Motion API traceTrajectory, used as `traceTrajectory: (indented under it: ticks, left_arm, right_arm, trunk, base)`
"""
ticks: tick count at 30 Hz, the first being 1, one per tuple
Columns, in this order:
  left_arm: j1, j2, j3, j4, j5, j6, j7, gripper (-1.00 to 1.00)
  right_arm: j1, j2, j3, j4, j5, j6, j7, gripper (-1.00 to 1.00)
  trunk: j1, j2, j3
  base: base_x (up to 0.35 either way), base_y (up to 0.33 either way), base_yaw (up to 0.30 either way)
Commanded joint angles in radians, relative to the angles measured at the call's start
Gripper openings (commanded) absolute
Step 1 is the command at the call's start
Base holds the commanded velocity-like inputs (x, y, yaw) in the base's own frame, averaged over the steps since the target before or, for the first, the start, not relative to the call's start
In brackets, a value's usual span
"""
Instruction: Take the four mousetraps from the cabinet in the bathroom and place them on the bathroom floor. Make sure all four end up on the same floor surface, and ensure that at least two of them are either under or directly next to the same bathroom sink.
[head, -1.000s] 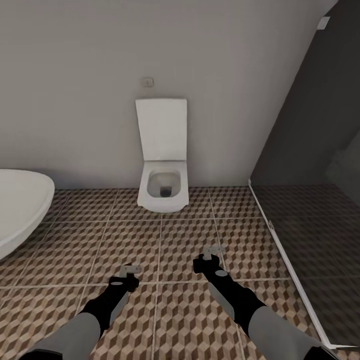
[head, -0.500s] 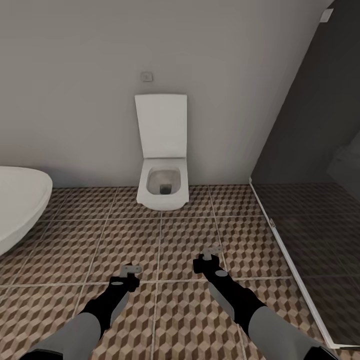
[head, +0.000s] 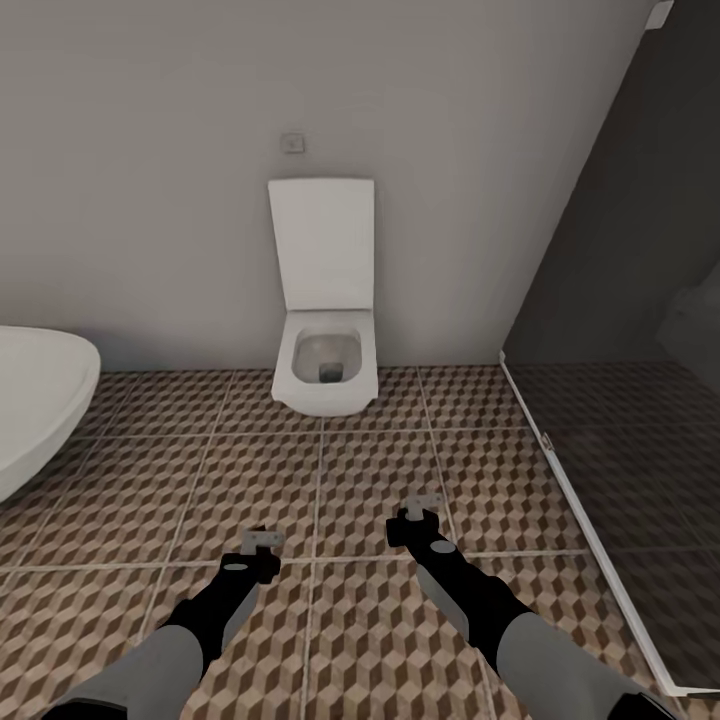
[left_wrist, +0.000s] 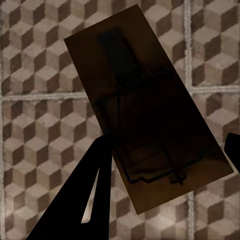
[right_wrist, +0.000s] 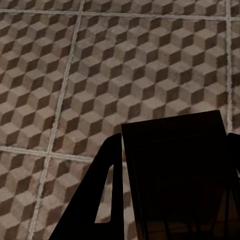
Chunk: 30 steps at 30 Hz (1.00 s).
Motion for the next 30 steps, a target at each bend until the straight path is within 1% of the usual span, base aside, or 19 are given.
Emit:
traceTrajectory:
  ticks: [1,17,20,24,30]
  left_arm:
    - [0.000,0.001,-0.008,-0.002,0.003,0.007,0.008,-1.00]
    - [0.000,0.001,-0.008,-0.002,0.003,0.007,0.008,-1.00]
    - [0.000,0.001,-0.009,-0.002,0.003,0.007,0.008,-1.00]
    - [0.000,0.001,-0.009,-0.002,0.003,0.007,0.008,-1.00]
    - [0.000,0.001,-0.009,-0.002,0.003,0.007,0.008,-1.00]
  right_arm:
    - [-0.001,-0.001,0.007,-0.002,-0.007,0.003,-0.009,-1.00]
    - [-0.001,-0.001,0.012,-0.002,-0.007,0.005,-0.009,-1.00]
    - [-0.001,0.000,0.013,0.015,-0.007,0.004,-0.008,-1.00]
    - [-0.001,0.003,0.023,0.035,-0.001,0.003,-0.007,-1.00]
    - [-0.001,0.004,0.038,0.040,0.012,0.003,-0.007,-1.00]
  trunk:
    - [0.004,-0.008,-0.004]
    - [0.065,-0.120,-0.054]
    - [0.077,-0.141,-0.063]
    - [0.092,-0.169,-0.076]
    - [0.115,-0.211,-0.095]
  base:
    - [0.000,0.000,0.000]
    - [0.000,0.000,0.000]
    - [0.000,0.000,0.000]
    - [0.000,0.000,0.000]
    - [0.000,0.000,0.000]
